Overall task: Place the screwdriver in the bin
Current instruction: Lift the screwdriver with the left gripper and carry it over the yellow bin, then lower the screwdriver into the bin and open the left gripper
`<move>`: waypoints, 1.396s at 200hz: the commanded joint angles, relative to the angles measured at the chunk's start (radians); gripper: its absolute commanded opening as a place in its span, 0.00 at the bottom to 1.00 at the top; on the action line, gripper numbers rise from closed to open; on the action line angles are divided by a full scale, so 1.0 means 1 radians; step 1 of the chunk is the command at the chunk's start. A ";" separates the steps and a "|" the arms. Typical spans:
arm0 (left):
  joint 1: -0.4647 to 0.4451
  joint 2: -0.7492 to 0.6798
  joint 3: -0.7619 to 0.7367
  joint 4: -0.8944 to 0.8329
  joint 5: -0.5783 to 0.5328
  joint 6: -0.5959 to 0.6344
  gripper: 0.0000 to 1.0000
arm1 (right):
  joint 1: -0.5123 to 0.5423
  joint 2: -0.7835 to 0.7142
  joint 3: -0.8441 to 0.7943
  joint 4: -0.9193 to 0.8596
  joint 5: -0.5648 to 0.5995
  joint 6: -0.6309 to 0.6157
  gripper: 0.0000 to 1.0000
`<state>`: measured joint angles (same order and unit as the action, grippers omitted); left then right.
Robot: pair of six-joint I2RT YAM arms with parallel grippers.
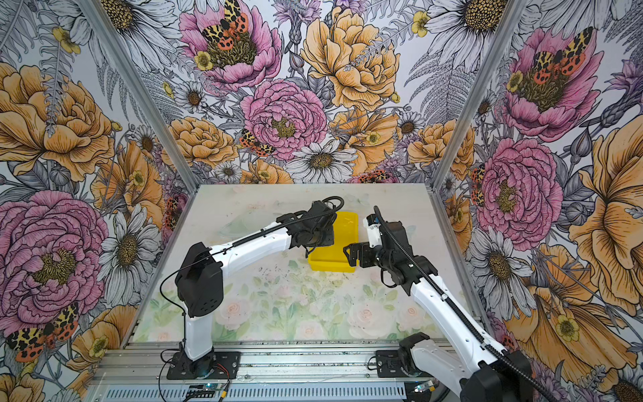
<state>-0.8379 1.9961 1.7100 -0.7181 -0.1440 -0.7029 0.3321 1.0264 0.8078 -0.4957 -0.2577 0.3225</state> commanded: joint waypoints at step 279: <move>-0.006 0.251 0.080 0.009 0.102 -0.057 0.04 | -0.051 -0.033 -0.053 0.013 0.034 0.011 0.99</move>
<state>-0.8532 2.2326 1.7672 -0.7204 -0.0570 -0.7597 0.2867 1.0008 0.7597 -0.4961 -0.2321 0.3252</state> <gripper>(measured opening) 0.284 0.995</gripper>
